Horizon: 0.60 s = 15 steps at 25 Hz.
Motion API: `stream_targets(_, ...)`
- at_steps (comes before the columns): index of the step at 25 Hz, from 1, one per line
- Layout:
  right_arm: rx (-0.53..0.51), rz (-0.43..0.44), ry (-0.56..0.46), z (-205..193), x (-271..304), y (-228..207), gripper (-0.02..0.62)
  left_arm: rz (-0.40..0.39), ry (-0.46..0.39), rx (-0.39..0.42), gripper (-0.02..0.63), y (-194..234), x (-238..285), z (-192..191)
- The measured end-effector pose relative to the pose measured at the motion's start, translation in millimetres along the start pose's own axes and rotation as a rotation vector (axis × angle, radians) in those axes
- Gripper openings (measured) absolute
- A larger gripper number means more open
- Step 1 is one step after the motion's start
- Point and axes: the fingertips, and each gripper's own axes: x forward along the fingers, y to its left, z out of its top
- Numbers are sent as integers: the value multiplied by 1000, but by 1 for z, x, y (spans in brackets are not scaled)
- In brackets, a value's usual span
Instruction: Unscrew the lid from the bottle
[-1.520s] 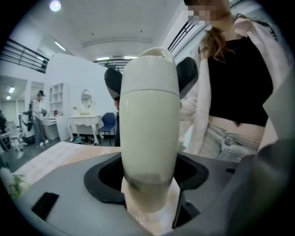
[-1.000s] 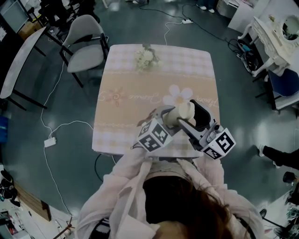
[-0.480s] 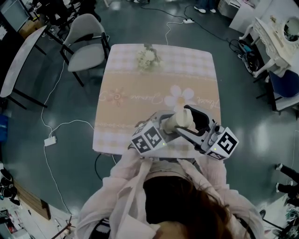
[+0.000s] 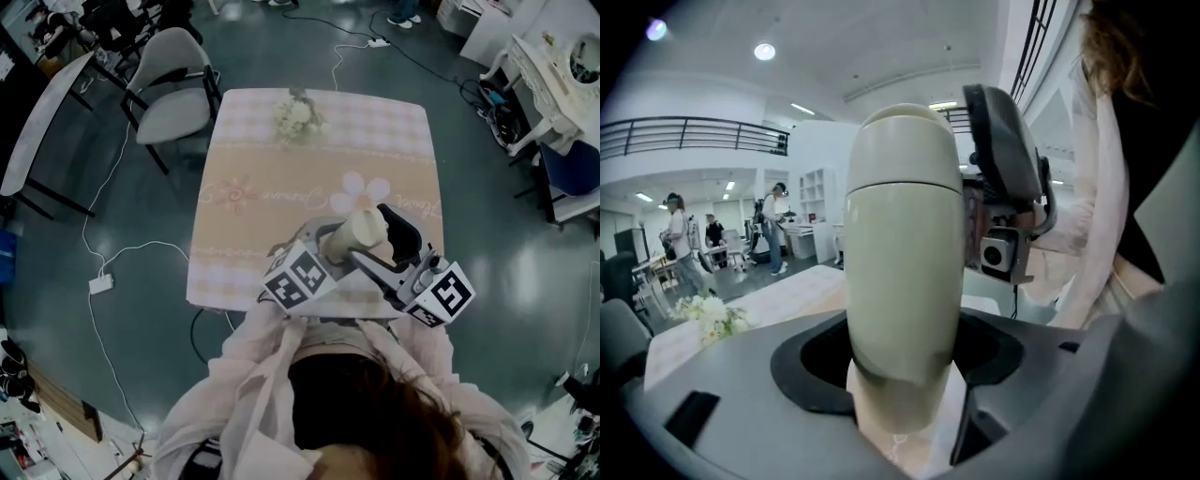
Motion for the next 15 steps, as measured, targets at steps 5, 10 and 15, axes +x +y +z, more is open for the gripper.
stream_targets(5,34,-55,16,-7,1,-6,327,15,12,-5,313,1,2,-3)
stream_targets(10,28,41,11,-2,-3,5,296,-49,-1,-3,313,-10,-1,0)
stream_targets(15,-8,245,-1,7,-13,24,295,-146,-26,50,313,-28,-7,6)
